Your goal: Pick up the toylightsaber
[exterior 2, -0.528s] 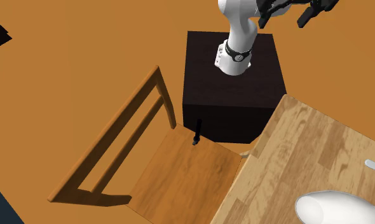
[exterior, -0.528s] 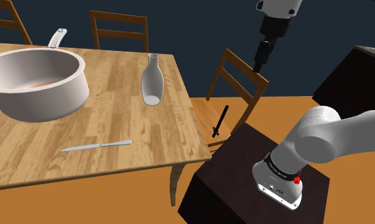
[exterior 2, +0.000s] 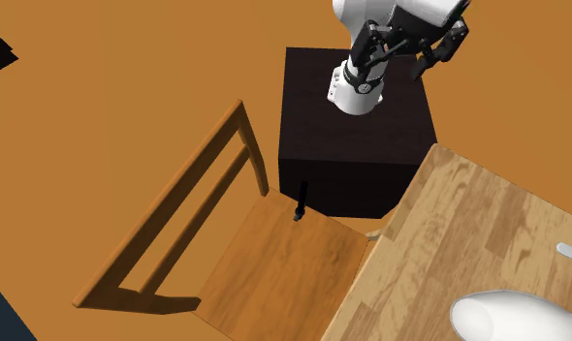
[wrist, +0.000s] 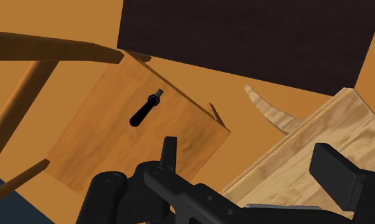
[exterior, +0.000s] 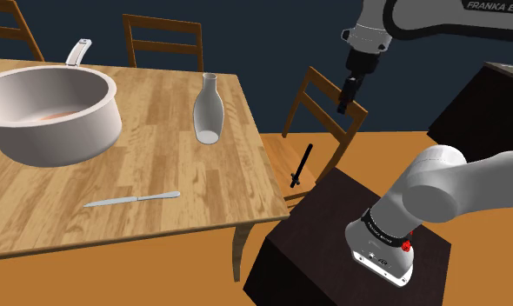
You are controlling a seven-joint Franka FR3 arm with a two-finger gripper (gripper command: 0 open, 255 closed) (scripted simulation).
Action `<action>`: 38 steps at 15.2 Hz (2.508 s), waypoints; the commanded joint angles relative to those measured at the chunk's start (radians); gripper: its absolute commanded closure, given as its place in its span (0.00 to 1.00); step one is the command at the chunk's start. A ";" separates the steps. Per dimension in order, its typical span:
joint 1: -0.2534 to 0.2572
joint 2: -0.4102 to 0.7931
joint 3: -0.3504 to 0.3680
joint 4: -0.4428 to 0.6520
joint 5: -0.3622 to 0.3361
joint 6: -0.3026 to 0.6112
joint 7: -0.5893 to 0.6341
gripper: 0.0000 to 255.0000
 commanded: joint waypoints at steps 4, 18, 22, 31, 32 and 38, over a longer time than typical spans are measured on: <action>-0.017 0.057 -0.075 -0.113 -0.042 0.197 -0.068 0.00; -0.014 0.508 -0.319 -0.202 -0.056 0.800 -0.319 0.00; 0.020 0.673 -0.376 -0.171 0.042 0.938 -0.439 0.00; 0.039 0.801 -0.377 -0.180 0.154 1.064 -0.521 0.00; 0.039 0.800 -0.378 -0.181 0.153 1.064 -0.521 1.00; 0.039 0.799 -0.378 -0.182 0.152 1.063 -0.520 1.00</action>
